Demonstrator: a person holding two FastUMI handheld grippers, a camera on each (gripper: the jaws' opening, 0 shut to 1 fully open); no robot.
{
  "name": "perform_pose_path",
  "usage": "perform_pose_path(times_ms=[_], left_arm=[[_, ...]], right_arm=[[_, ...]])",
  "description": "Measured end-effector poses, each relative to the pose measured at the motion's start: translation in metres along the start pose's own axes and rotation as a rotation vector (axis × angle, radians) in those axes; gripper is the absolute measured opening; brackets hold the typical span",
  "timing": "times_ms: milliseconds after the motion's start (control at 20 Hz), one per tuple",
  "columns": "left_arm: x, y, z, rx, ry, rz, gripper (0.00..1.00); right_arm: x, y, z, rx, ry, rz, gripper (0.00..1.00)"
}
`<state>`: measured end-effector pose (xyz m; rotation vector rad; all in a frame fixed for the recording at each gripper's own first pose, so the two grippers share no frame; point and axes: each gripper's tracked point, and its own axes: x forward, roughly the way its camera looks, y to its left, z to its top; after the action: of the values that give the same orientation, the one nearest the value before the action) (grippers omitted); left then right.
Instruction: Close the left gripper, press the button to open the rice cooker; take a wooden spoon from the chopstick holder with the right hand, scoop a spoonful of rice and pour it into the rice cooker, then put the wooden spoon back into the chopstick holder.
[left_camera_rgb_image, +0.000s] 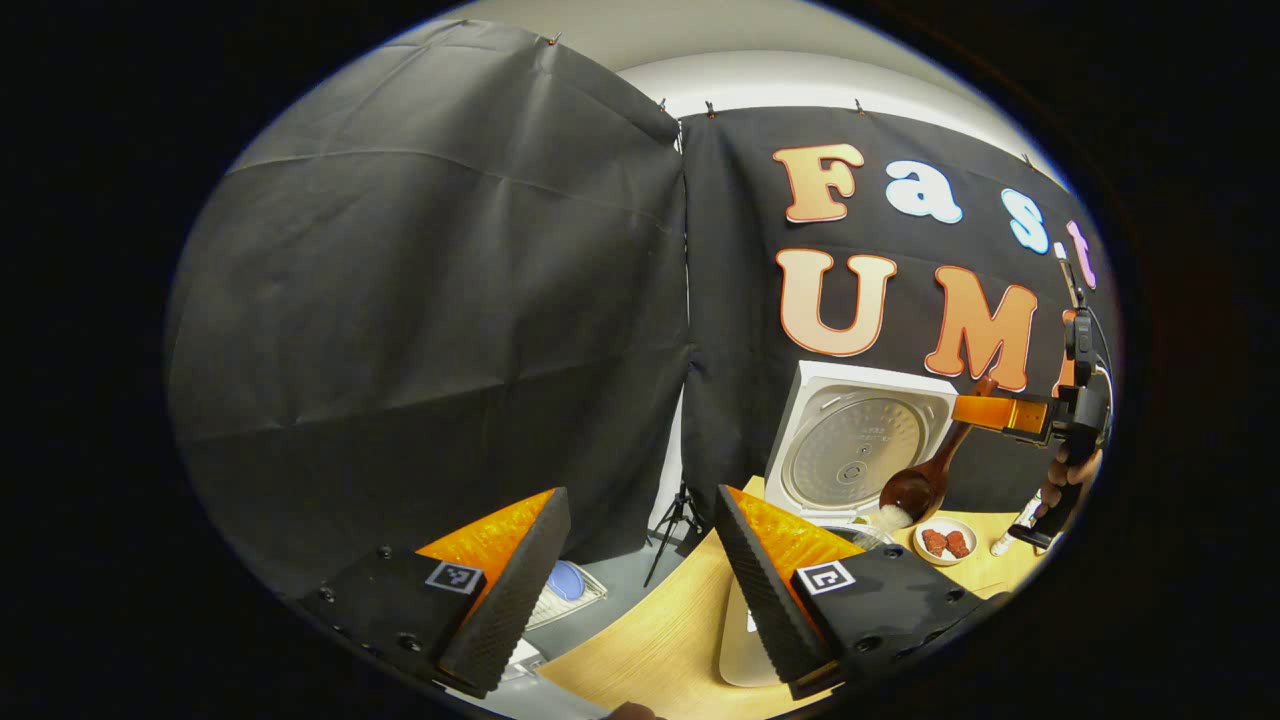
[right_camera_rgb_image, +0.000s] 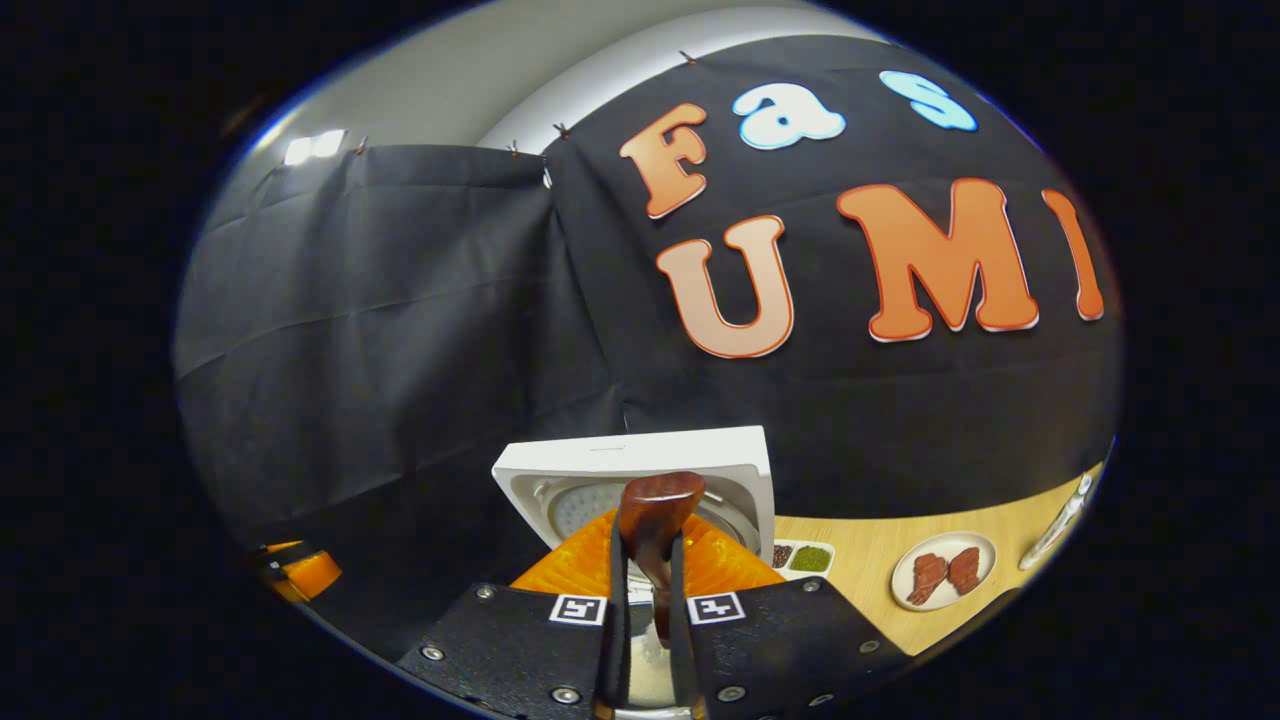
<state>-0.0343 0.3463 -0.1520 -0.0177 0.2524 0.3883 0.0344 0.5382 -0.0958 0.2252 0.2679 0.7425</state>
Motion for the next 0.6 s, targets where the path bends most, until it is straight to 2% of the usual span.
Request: perform_pose_path(times_ms=[450, 600], left_arm=[[-0.007, -0.010, 0.004, 0.012, -0.015, 0.009, 0.99], [-0.011, -0.018, 0.007, 0.023, -0.022, 0.002, 0.99]], right_arm=[[-0.026, 0.038, 0.032, -0.316, -0.101, 0.090, 0.16], [-0.039, 0.047, 0.026, -0.380, -0.114, 0.107, 0.16]])
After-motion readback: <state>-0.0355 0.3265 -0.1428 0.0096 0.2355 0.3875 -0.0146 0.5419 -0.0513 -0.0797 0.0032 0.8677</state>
